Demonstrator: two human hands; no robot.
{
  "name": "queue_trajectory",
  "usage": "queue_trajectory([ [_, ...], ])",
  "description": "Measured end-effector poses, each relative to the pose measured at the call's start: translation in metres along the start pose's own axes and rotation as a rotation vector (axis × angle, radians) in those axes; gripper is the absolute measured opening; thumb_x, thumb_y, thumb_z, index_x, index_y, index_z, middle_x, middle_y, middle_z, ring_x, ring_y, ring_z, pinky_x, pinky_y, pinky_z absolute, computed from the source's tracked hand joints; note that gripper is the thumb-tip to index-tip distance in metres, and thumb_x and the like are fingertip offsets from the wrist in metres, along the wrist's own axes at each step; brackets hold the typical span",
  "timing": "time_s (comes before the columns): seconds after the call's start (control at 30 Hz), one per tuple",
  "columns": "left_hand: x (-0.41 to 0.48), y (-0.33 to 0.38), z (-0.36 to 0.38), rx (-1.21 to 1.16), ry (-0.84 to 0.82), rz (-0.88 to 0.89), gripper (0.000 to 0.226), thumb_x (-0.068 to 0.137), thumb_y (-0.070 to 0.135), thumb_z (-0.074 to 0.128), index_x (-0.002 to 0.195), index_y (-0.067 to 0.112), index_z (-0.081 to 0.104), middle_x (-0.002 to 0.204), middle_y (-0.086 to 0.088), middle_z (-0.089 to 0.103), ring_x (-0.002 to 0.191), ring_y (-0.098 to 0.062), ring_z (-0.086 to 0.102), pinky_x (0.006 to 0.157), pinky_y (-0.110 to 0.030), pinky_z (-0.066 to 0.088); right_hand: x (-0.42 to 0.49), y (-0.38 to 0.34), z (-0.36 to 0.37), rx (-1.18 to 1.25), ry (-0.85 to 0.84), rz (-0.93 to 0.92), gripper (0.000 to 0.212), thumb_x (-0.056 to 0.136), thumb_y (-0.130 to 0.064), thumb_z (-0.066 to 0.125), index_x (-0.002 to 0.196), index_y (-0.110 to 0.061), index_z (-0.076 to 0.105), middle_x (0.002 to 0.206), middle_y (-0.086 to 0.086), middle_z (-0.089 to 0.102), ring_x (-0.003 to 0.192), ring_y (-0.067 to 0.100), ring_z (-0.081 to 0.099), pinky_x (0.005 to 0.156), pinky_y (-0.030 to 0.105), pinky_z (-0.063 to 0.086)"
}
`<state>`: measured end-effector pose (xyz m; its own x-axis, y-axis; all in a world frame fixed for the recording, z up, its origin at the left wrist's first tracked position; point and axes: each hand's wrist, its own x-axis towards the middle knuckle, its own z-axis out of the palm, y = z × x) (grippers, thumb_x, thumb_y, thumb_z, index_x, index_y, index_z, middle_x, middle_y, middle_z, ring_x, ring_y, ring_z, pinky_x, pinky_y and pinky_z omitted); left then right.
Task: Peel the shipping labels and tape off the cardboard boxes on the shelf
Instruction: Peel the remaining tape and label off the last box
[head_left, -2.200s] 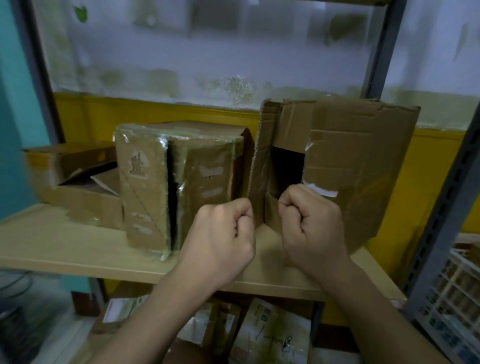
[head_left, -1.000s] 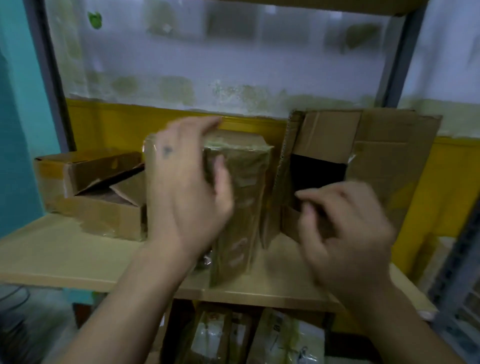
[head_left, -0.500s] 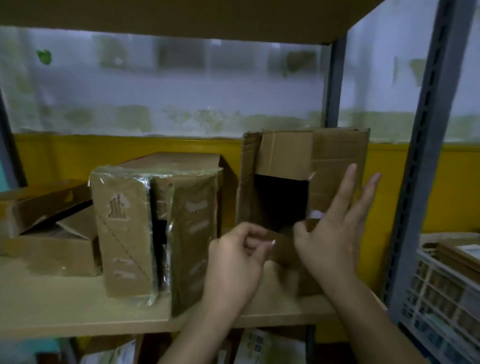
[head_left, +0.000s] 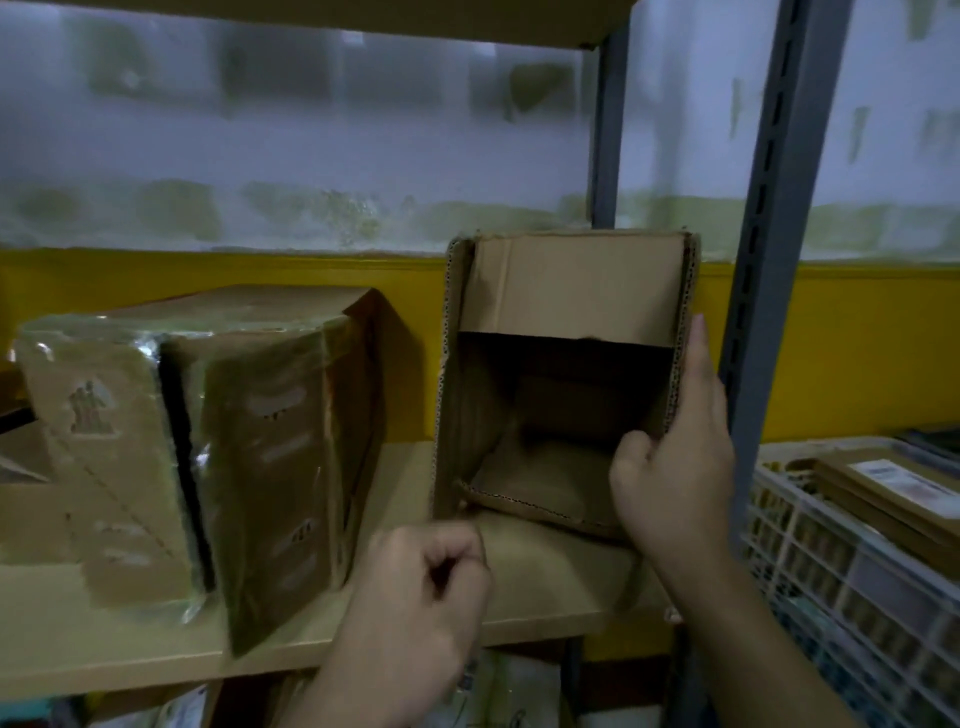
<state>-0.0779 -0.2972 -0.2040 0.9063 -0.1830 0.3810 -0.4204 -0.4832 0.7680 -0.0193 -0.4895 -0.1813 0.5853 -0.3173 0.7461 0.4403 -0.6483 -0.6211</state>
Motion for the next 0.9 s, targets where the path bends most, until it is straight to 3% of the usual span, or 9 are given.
queue_trajectory([
  [0.17,-0.006,0.004,0.003,0.079,-0.359,0.081,0.014,0.090,0.028,0.069,0.076,0.029,0.066,0.089,0.013,0.063,0.080,-0.003,0.062,0.074,-0.023,0.050,-0.001,-0.002,0.001,0.010,-0.026,-0.049,0.096,0.087,0.005,0.047,0.151,-0.048,-0.002,0.159,-0.014,0.014,0.126,0.029,0.048,0.069,0.026,0.044],
  [0.23,0.001,-0.006,-0.003,0.006,-0.256,0.022,0.033,0.094,0.012,0.061,0.096,0.044,0.064,0.099,0.016,0.064,0.090,-0.006,0.064,0.077,-0.032,0.058,-0.002,-0.005,0.002,0.009,-0.030,-0.056,0.094,0.087,0.005,0.047,0.152,-0.044,0.001,0.159,-0.013,0.014,0.136,0.024,0.038,0.080,0.034,0.048],
  [0.3,0.010,-0.010,-0.012,-0.041,0.118,0.116,0.046,0.090,-0.004,0.057,0.100,0.040,0.064,0.100,0.015,0.063,0.097,-0.004,0.062,0.086,-0.028,0.056,-0.002,-0.007,0.002,0.004,-0.024,-0.051,0.090,0.089,0.002,0.047,0.153,-0.042,0.001,0.159,-0.013,0.013,0.141,0.018,0.029,0.092,0.038,0.048],
  [0.4,0.038,-0.014,-0.018,0.019,0.510,0.198,0.044,0.088,0.009,0.067,0.125,0.029,0.055,0.134,0.005,0.049,0.121,0.000,0.048,0.100,-0.020,0.046,-0.007,-0.006,0.006,0.018,-0.027,-0.026,0.083,0.095,-0.006,0.047,0.153,-0.040,-0.001,0.160,-0.011,0.014,0.145,0.013,0.020,0.111,0.040,0.037],
  [0.5,0.073,-0.014,-0.012,0.037,0.295,-0.068,0.086,0.083,0.045,0.073,0.153,0.029,0.026,0.155,0.004,0.035,0.139,-0.014,0.038,0.112,-0.039,0.039,-0.012,-0.008,0.012,0.026,-0.040,-0.004,0.086,0.097,-0.012,0.049,0.150,-0.047,-0.008,0.161,-0.008,0.011,0.147,0.018,0.019,0.111,0.042,0.035],
  [0.6,0.089,-0.022,-0.005,0.061,0.287,-0.005,0.060,0.098,0.029,0.057,0.153,0.029,0.031,0.120,0.007,0.066,0.107,-0.014,0.066,0.094,-0.035,0.055,-0.012,-0.012,0.014,0.003,-0.073,0.008,0.093,0.095,-0.006,0.046,0.146,-0.054,-0.014,0.161,-0.008,0.011,0.140,0.029,0.033,0.102,0.055,0.044],
  [0.7,0.080,-0.023,-0.001,0.290,0.466,0.086,0.060,0.101,0.019,0.045,0.156,0.030,0.023,0.106,0.002,0.069,0.082,-0.015,0.068,0.077,-0.041,0.060,-0.010,-0.010,0.013,0.021,-0.070,-0.009,0.092,0.095,-0.006,0.046,0.146,-0.054,-0.013,0.160,-0.011,0.011,0.139,0.029,0.035,0.104,0.051,0.043],
  [0.8,0.061,-0.021,0.007,0.313,0.587,0.190,0.062,0.098,0.015,0.045,0.156,0.023,0.024,0.137,0.001,0.056,0.112,-0.019,0.057,0.095,-0.030,0.047,-0.008,-0.004,0.014,0.051,-0.069,0.000,0.083,0.098,-0.011,0.049,0.151,-0.046,-0.004,0.160,-0.013,0.011,0.146,0.015,0.020,0.111,0.029,0.027],
  [0.9,0.057,-0.033,0.009,0.177,0.565,0.192,0.063,0.100,0.012,0.044,0.157,0.023,0.019,0.157,0.004,0.035,0.143,-0.013,0.032,0.110,-0.015,0.023,-0.007,-0.009,0.016,-0.068,0.077,-0.087,0.085,0.092,-0.006,0.056,0.155,-0.029,0.004,0.162,0.003,0.009,0.147,0.023,0.015,0.115,0.035,0.025],
])
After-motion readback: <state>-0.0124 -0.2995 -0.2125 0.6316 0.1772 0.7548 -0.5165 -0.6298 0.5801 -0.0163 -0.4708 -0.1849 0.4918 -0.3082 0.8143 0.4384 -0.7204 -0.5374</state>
